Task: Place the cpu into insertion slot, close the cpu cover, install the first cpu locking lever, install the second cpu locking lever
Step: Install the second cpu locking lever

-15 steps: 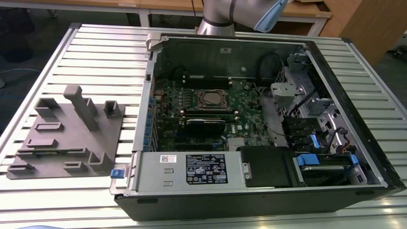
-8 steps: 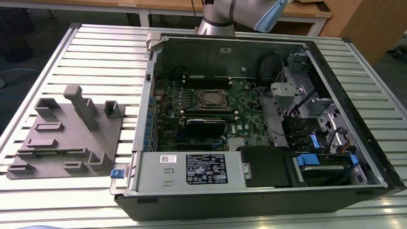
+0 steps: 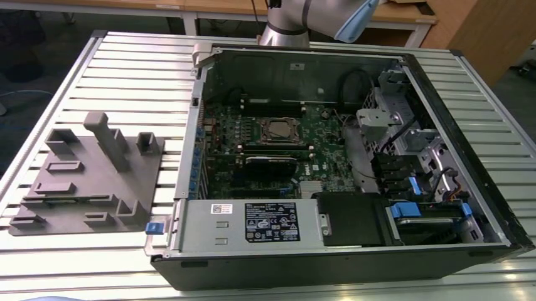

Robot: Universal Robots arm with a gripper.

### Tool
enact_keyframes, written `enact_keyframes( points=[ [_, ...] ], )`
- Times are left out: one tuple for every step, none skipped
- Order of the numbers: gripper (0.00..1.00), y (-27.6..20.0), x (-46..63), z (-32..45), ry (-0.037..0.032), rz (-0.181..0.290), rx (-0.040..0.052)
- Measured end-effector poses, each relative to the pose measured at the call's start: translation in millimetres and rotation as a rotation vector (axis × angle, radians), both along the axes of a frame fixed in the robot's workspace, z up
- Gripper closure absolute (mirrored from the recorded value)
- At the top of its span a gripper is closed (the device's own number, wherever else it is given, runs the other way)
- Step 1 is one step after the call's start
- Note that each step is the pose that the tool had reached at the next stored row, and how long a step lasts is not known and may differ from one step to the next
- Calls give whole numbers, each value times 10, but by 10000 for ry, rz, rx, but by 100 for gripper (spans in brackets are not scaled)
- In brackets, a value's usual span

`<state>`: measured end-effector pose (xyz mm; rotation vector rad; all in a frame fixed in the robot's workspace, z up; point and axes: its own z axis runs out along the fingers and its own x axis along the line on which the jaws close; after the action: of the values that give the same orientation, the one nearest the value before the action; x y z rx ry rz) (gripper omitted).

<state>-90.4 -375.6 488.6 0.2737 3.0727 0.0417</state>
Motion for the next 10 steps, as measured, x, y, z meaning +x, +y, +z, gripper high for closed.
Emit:
enact_keyframes(
  points=[
    [89,0,0,-11,0,0,0],
    [89,0,0,-19,0,0,0],
    [89,0,0,-20,0,0,0],
    [89,0,0,-22,-1,0,2],
    [89,0,0,-25,-1,0,2],
    [89,0,0,-27,-1,0,1],
    [89,0,0,-29,0,0,0],
    [89,0,0,-32,0,-1,0],
    [89,0,0,-36,0,0,0],
    [89,0,0,-40,0,-1,0]
  ],
)
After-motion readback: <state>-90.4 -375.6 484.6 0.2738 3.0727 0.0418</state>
